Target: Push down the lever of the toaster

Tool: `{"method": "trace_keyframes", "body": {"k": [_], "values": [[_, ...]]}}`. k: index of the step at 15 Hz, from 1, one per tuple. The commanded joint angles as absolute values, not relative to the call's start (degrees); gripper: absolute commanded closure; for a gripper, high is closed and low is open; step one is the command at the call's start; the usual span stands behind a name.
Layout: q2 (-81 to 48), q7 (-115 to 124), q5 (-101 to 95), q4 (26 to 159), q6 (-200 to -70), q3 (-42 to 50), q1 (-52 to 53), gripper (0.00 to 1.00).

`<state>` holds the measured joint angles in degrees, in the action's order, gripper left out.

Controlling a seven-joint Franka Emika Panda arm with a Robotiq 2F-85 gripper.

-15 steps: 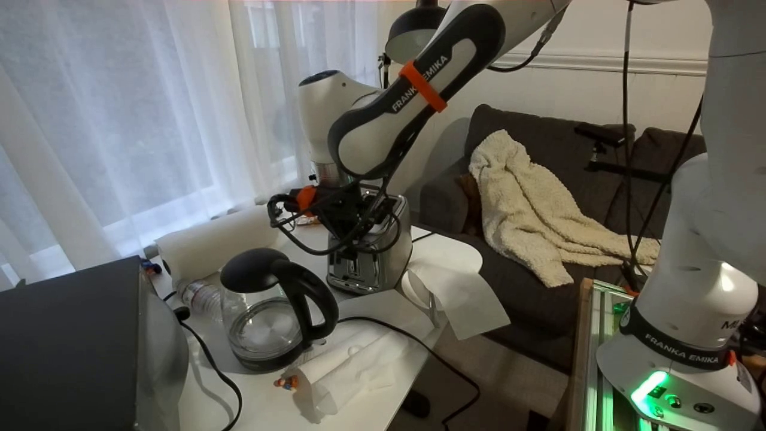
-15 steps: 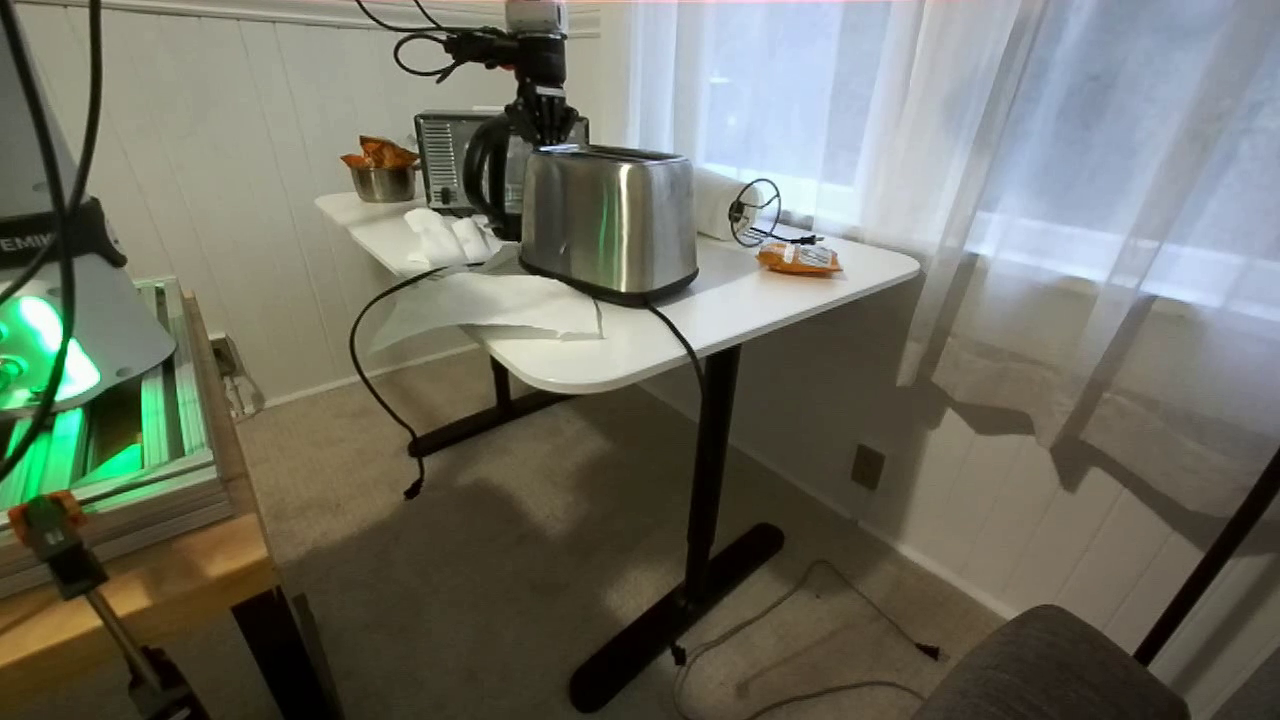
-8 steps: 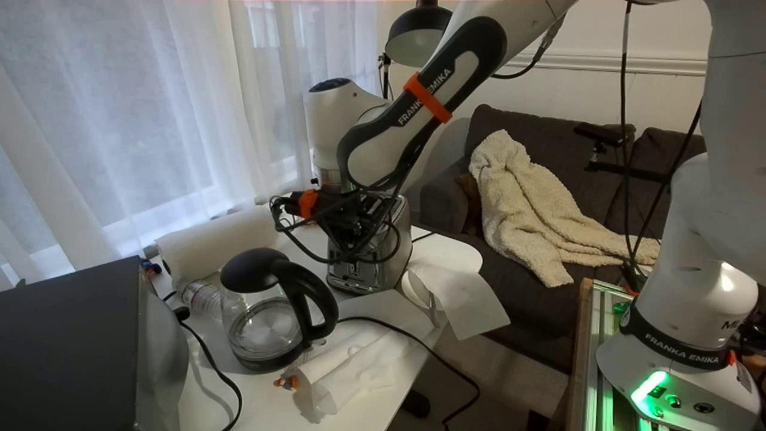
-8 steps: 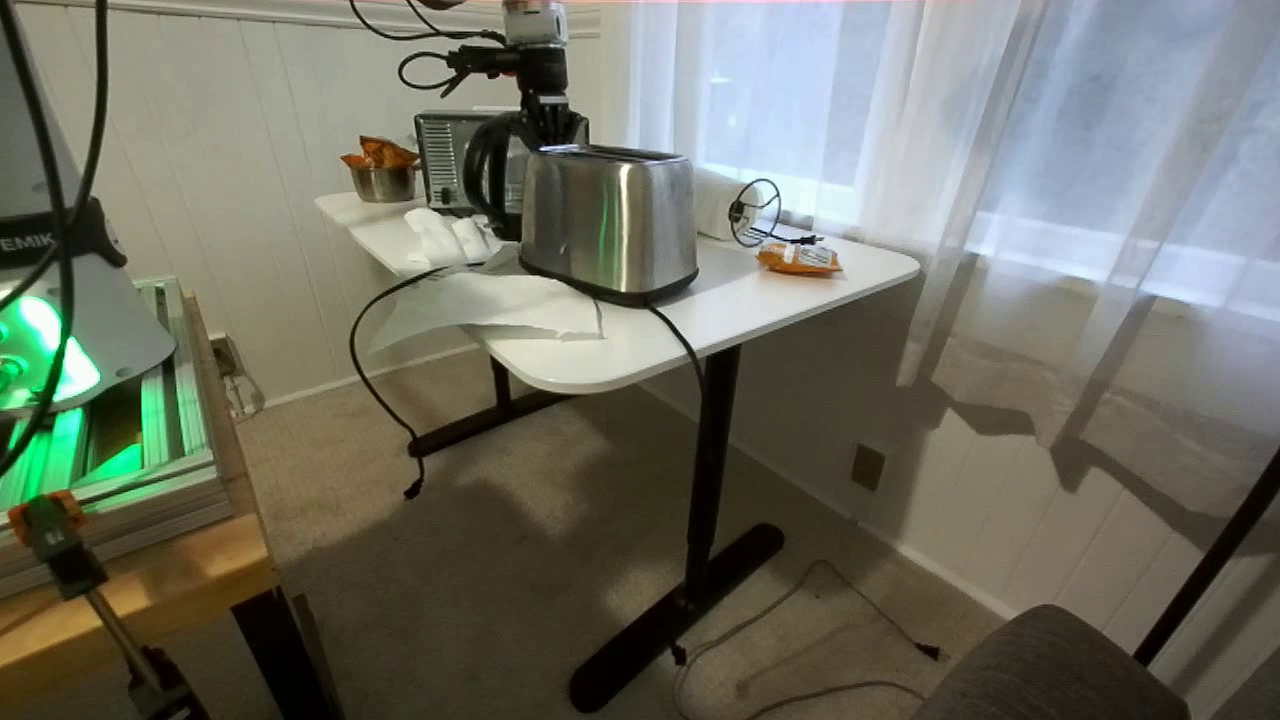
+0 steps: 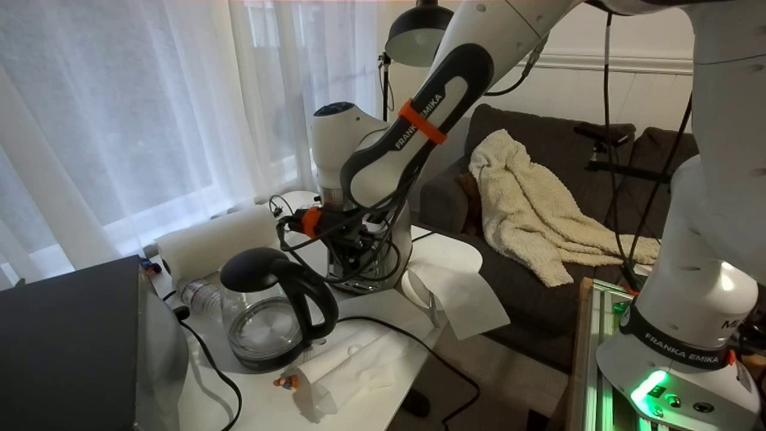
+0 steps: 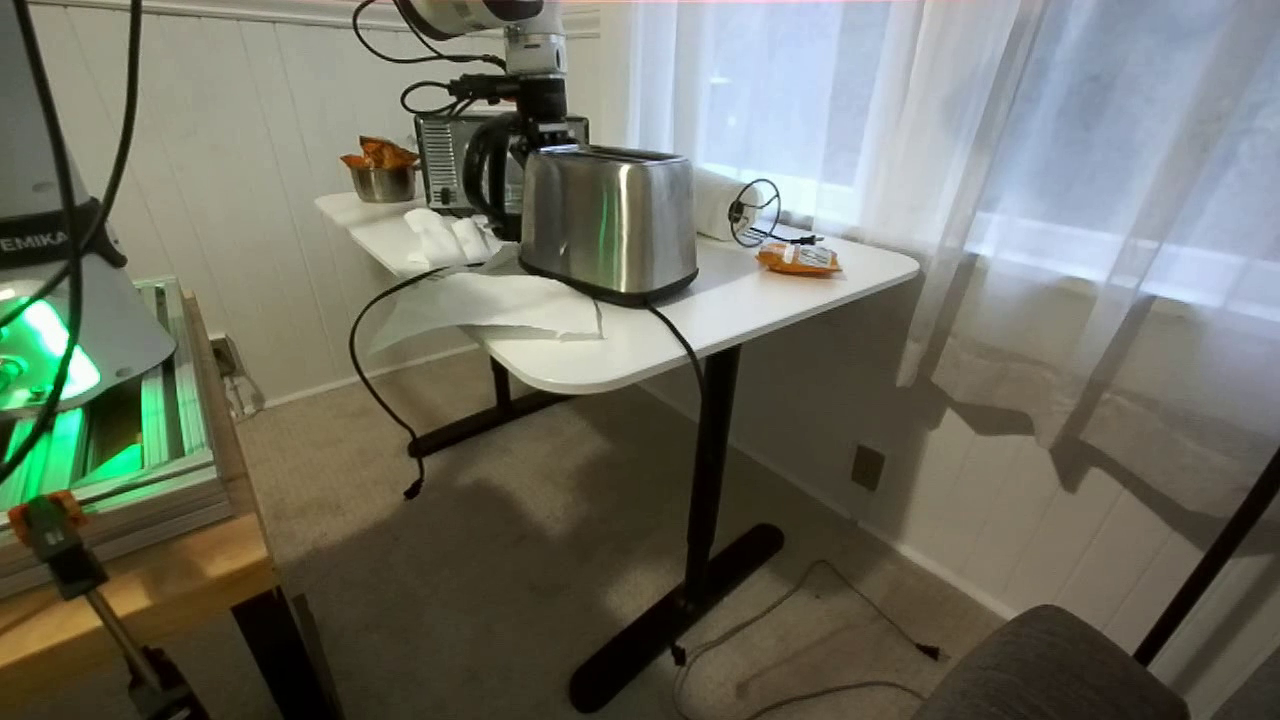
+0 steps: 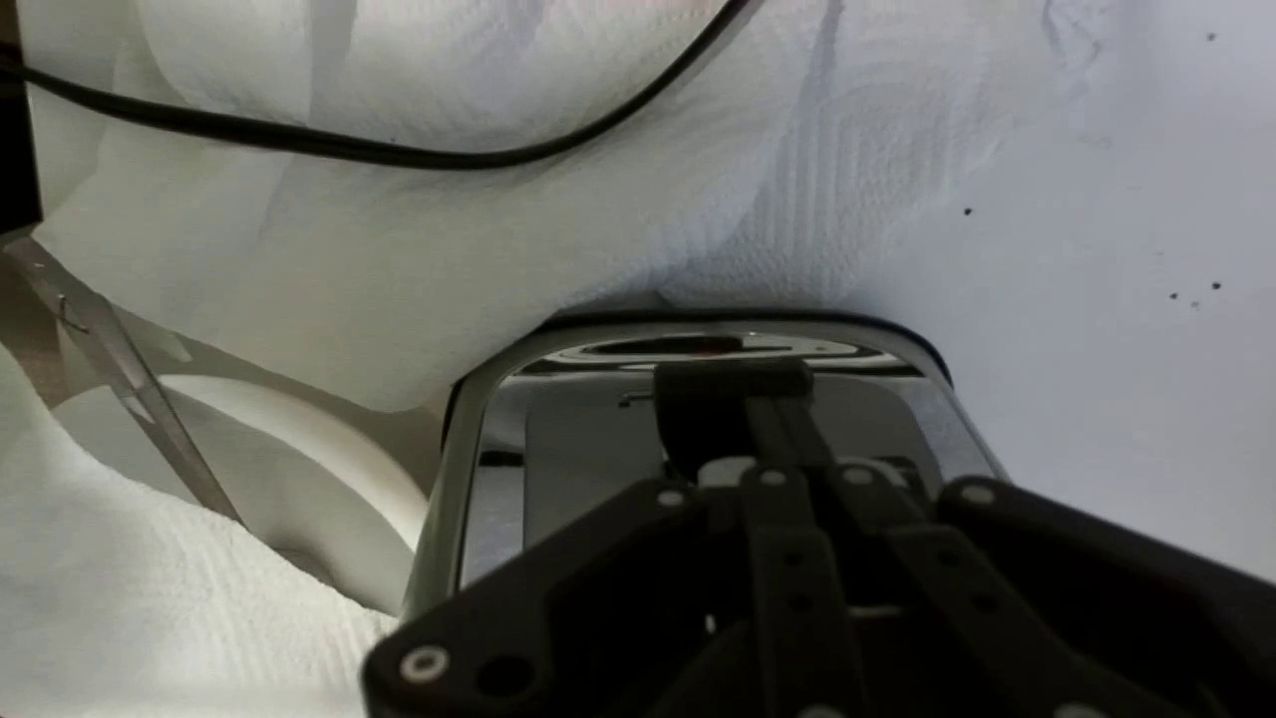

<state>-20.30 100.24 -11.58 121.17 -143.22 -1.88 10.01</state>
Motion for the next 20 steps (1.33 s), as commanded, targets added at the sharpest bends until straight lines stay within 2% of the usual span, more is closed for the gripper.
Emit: {"method": "trace_keyframes", "body": {"k": [1, 20], "values": [[-23.22, 99.78, -8.67, 121.7, -145.99, -1.18, 10.62, 1.0], [-29.14, 93.97, -1.91, 115.66, -139.36, -1.84, 10.11, 1.0]]}}
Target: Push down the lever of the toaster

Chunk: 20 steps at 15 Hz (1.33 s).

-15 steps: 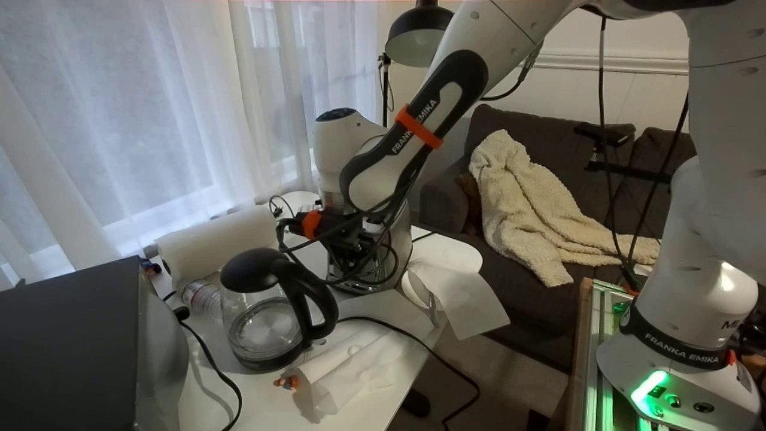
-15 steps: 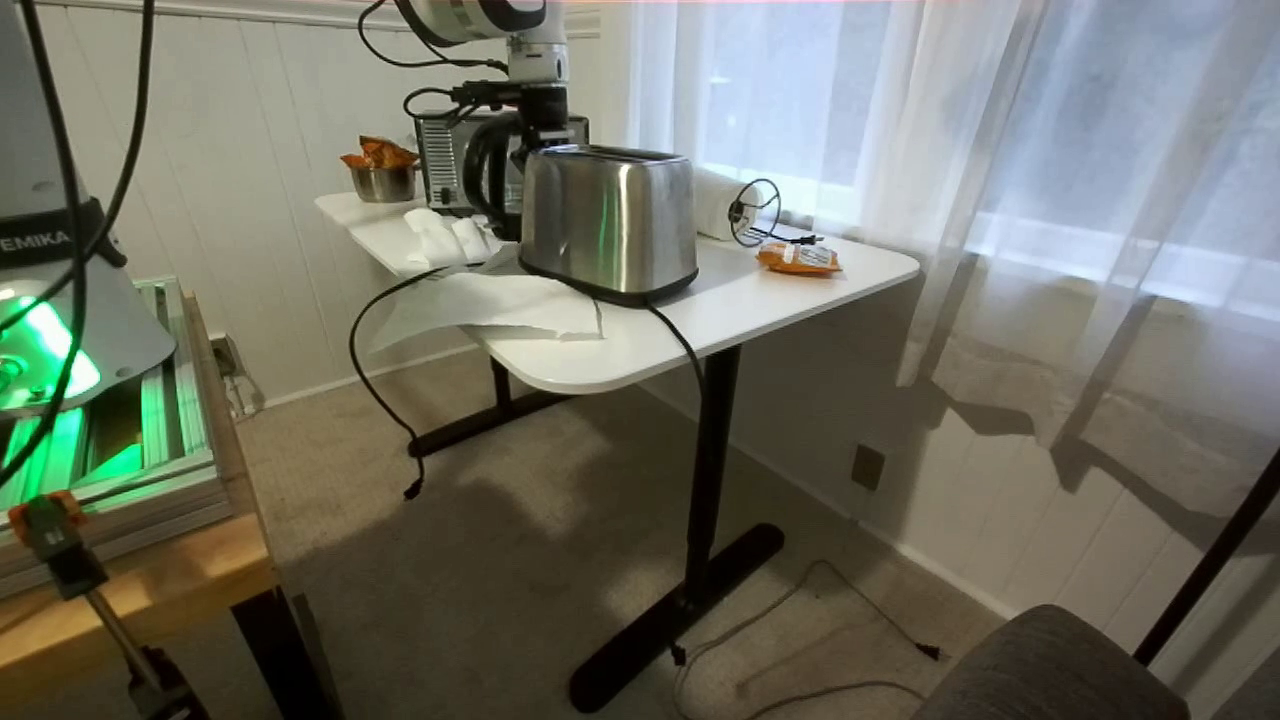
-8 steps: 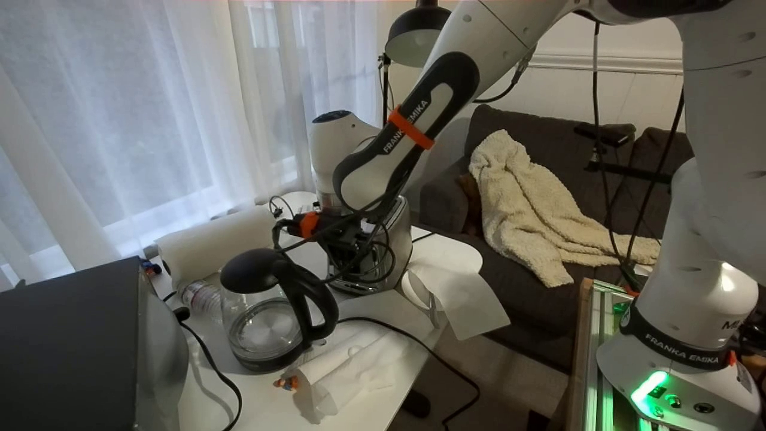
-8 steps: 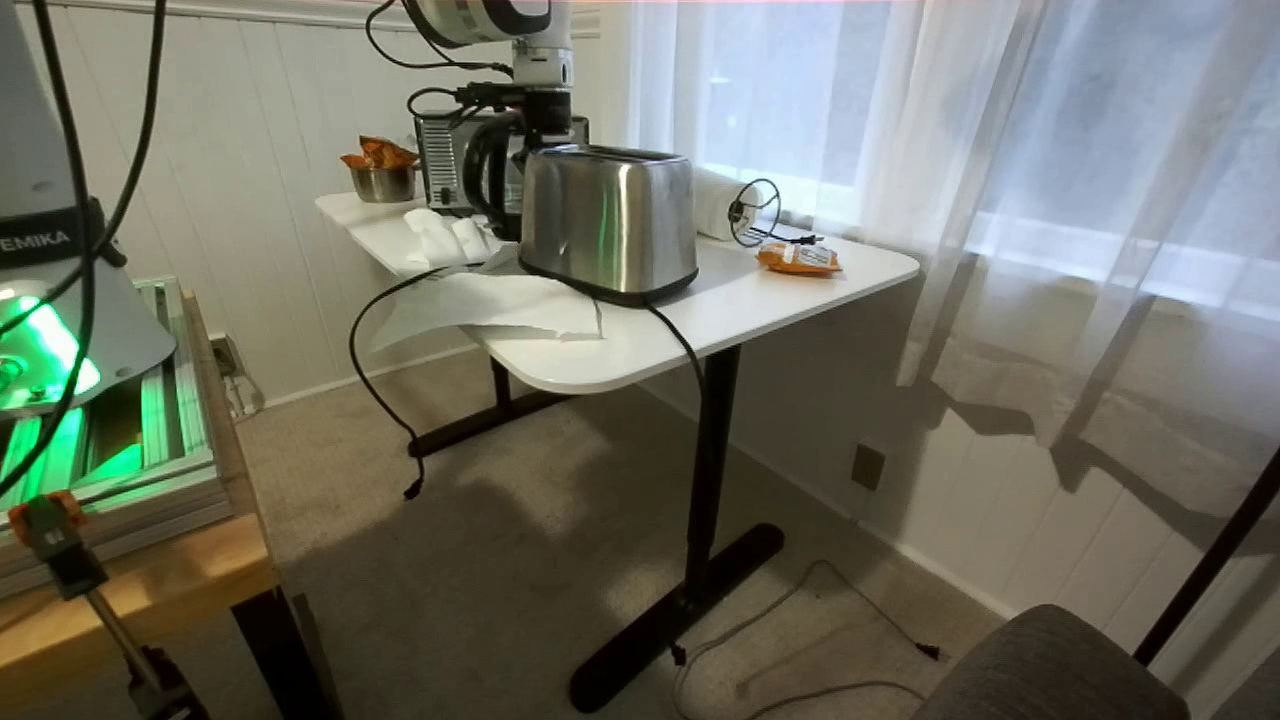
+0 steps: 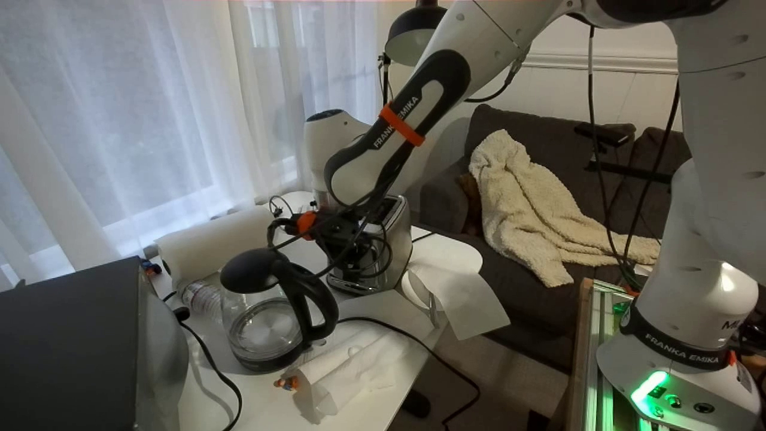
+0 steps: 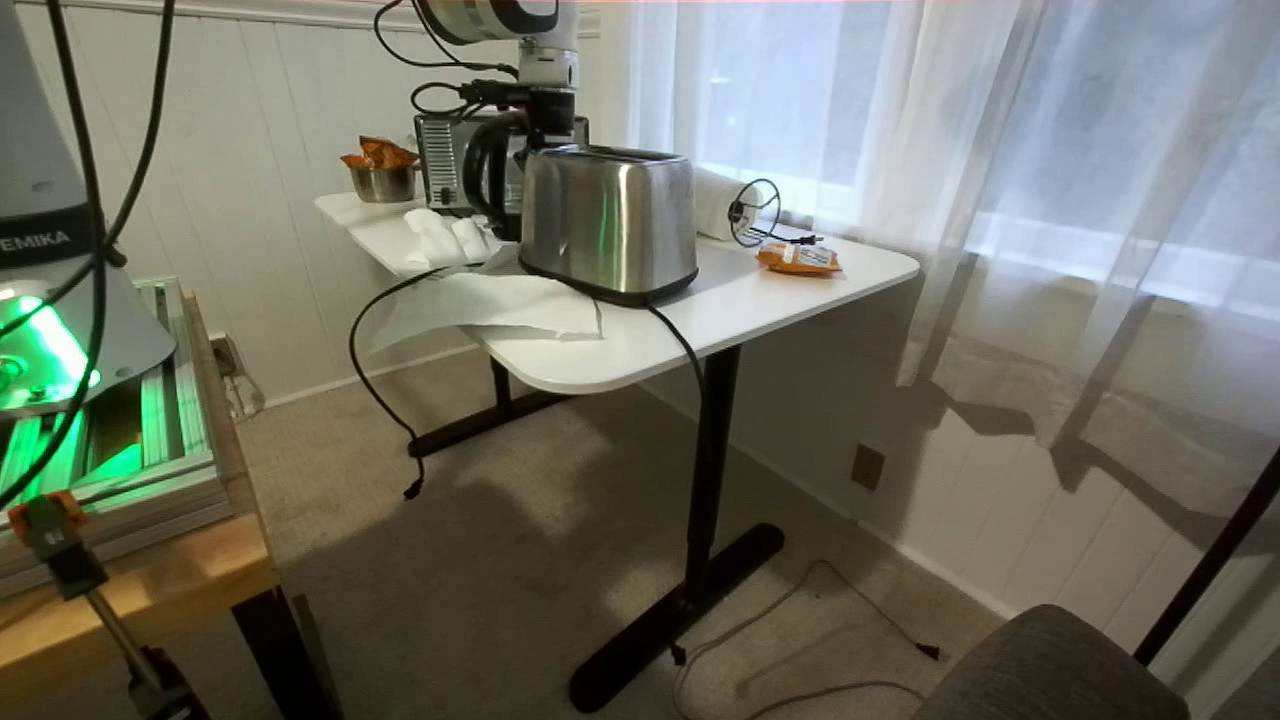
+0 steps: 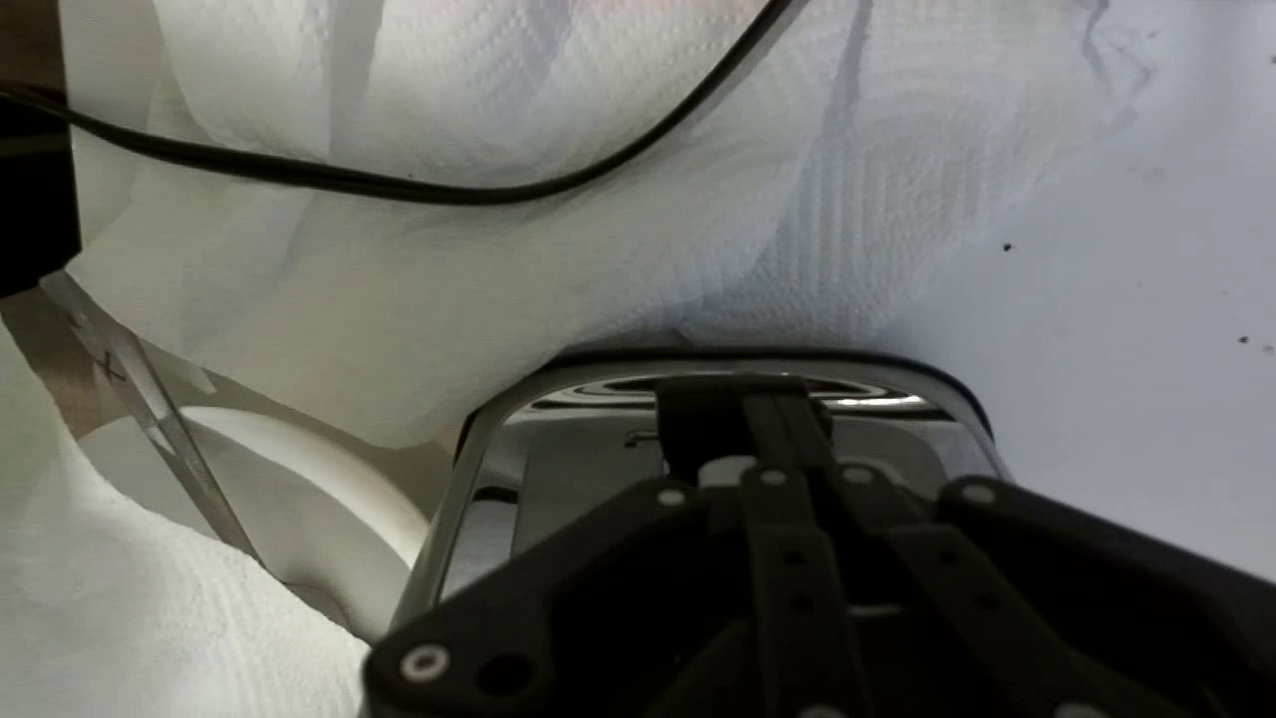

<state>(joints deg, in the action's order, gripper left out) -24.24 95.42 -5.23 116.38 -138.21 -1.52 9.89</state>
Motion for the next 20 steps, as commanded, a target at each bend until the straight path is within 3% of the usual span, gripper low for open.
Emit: {"method": "trace_keyframes", "body": {"k": [1, 10, 20], "values": [[-28.49, 94.43, -2.14, 115.91, -138.95, -1.48, 10.19, 1.0], [-21.53, 98.18, -3.7, 117.72, -130.81, 0.17, 11.04, 1.0], [-4.55, 96.84, -11.13, 122.58, -121.84, -2.28, 11.07, 1.0]]}}
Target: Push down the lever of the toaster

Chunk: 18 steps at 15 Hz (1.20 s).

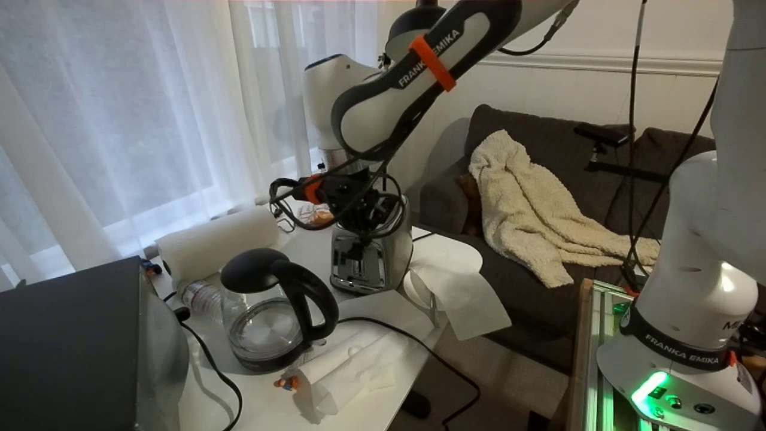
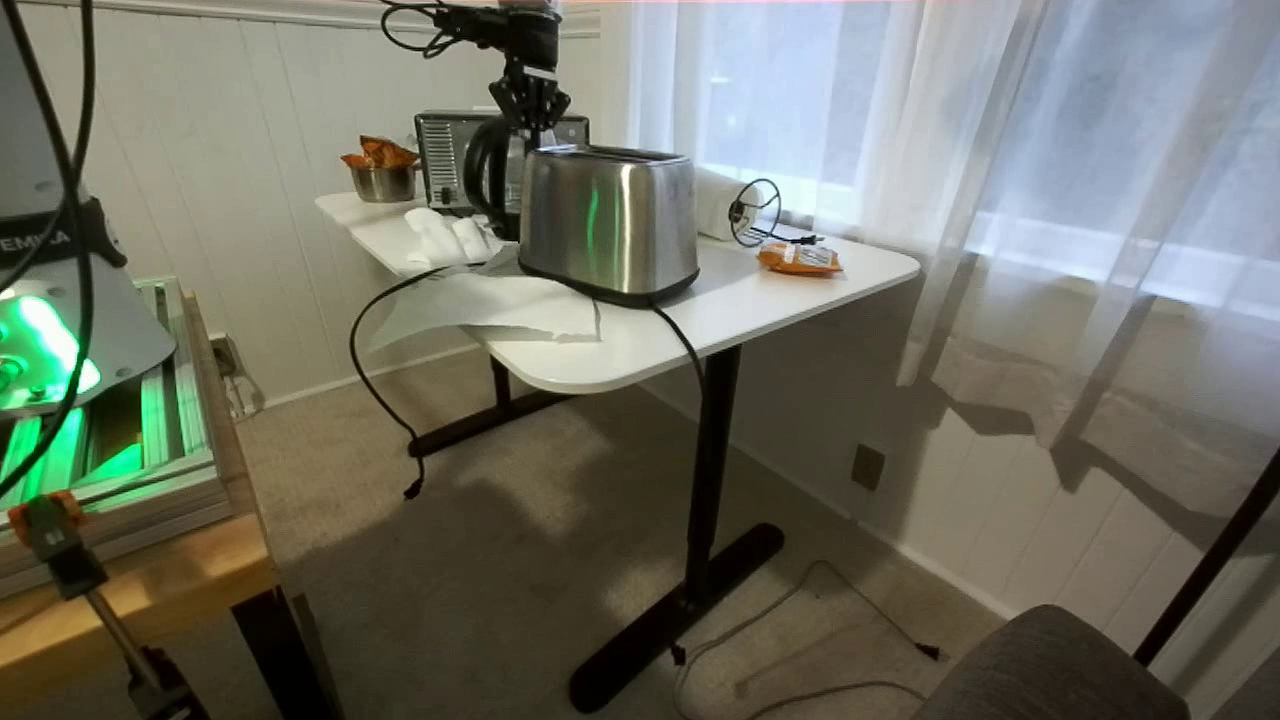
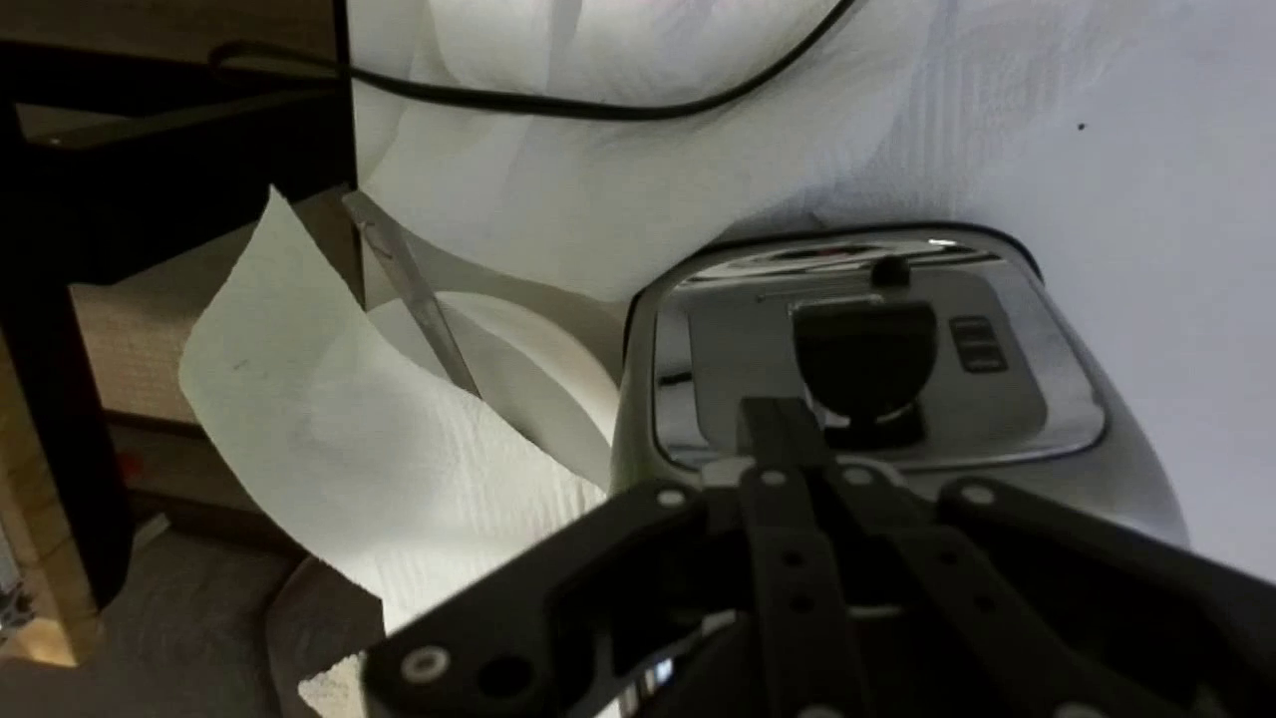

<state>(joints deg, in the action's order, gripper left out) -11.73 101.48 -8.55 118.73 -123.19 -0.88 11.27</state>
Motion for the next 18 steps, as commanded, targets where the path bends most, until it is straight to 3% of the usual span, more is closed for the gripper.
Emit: {"method": "trace_keyframes", "body": {"k": [1, 4, 5, 6, 16, 18], "values": [[-2.43, 94.09, -11.29, 123.33, -121.54, -3.02, 10.96, 1.0], [3.56, 86.67, -11.06, 125.07, -119.65, -5.28, 11.04, 1.0], [5.55, 84.0, -10.64, 125.61, -118.88, -6.18, 11.09, 0.74], [7.09, 81.3, -10.48, 125.8, -118.3, -6.89, 11.0, 0.73], [22.03, 42.29, -3.77, 133.16, -116.65, -6.75, 9.3, 0.05], [24.59, 34.16, -2.89, 134.91, -116.76, -6.24, 8.84, 0.0]]}}
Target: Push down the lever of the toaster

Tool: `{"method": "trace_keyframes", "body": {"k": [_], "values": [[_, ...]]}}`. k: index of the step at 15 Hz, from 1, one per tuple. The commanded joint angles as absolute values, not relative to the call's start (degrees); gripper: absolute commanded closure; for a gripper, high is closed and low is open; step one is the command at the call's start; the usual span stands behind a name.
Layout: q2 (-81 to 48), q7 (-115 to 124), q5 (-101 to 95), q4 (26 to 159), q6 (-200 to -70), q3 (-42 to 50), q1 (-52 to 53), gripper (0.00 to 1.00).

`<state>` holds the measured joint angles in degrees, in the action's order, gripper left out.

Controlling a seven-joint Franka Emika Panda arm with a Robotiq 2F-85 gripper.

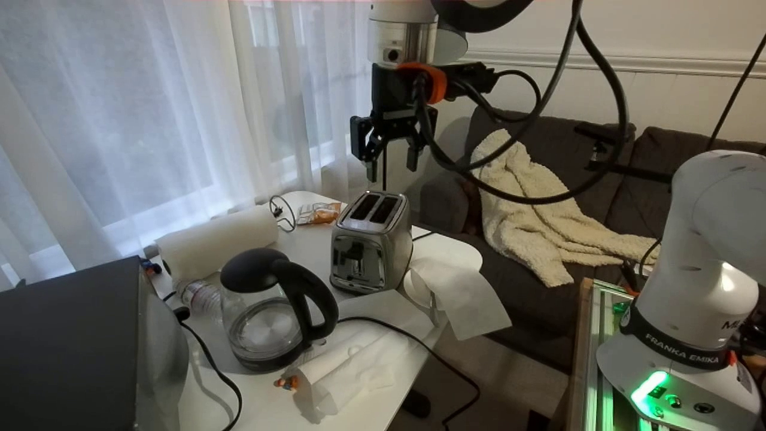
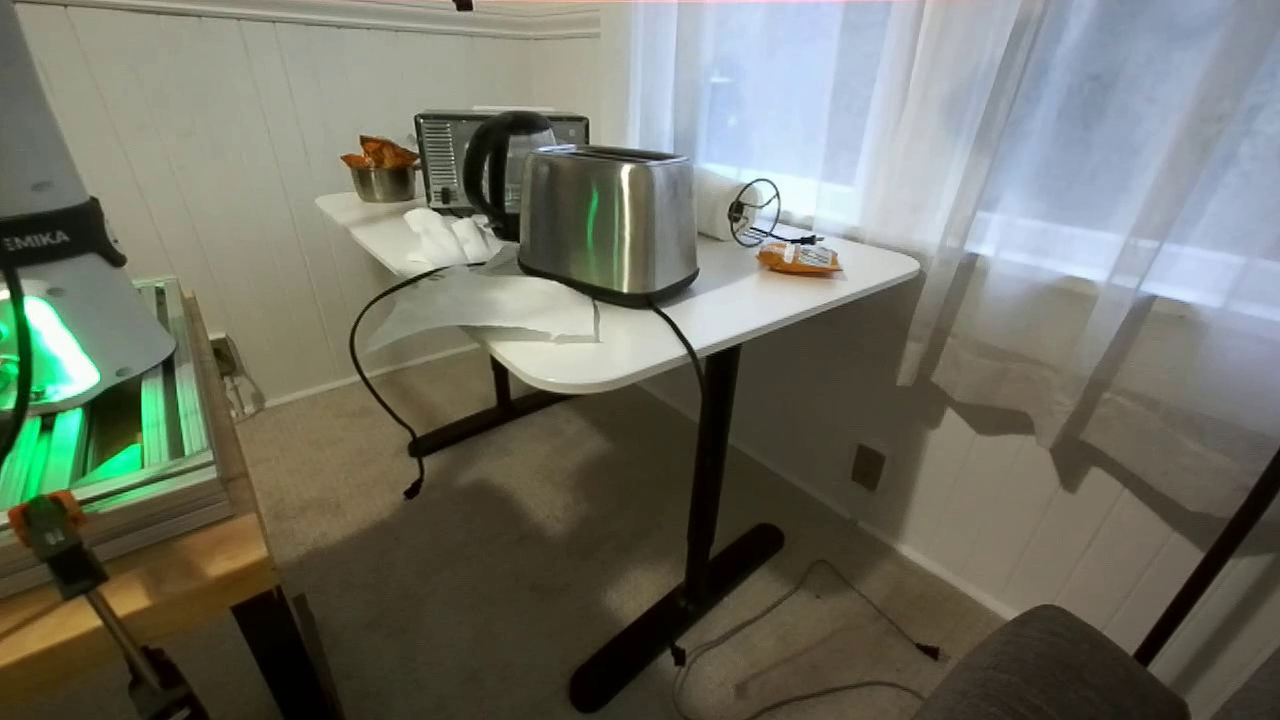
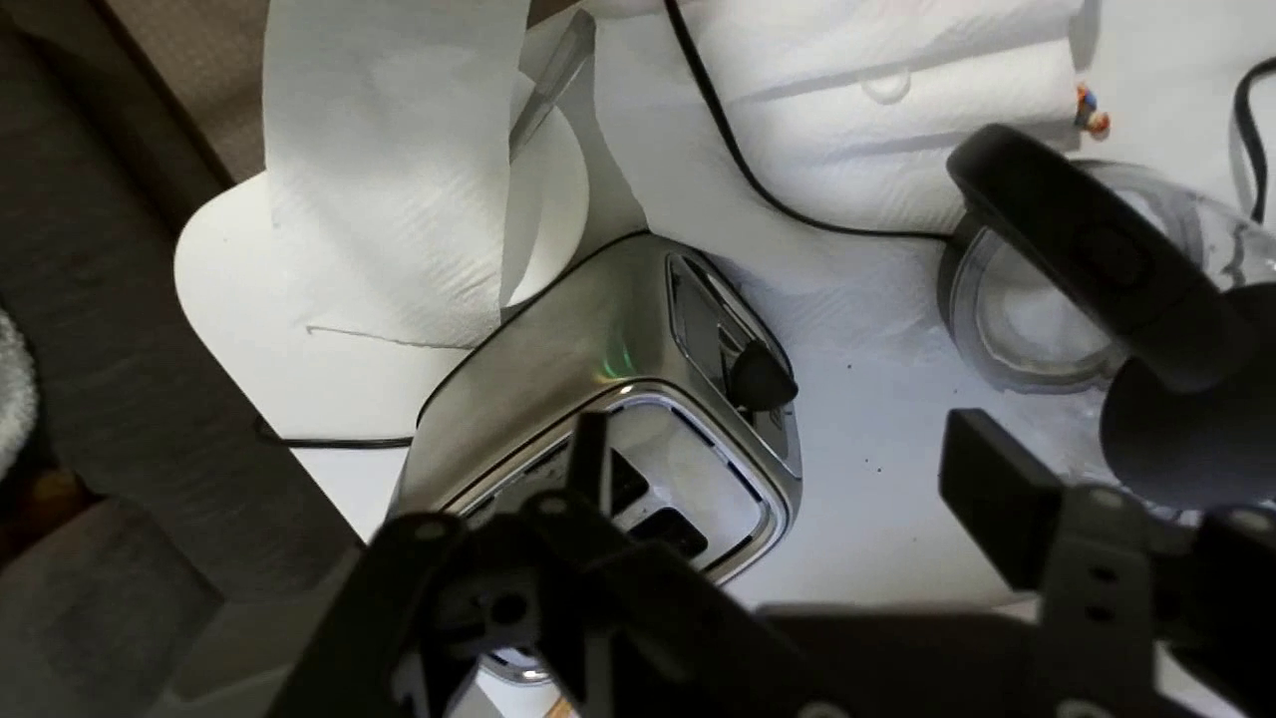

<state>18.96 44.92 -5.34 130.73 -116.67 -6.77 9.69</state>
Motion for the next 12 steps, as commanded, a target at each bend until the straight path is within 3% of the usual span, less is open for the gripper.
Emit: {"method": "trace_keyframes", "body": {"k": [1, 5, 12], "values": [[25.79, 30.29, -2.49, 135.65, -116.57, -6.03, 8.68, 0.0], [30.29, 13.82, -0.94, 138.14, -115.11, -4.22, 8.31, 0.0], [28.7, 14.55, -1.63, 137.06, -115.65, -5.79, 6.67, 0.0]]}}
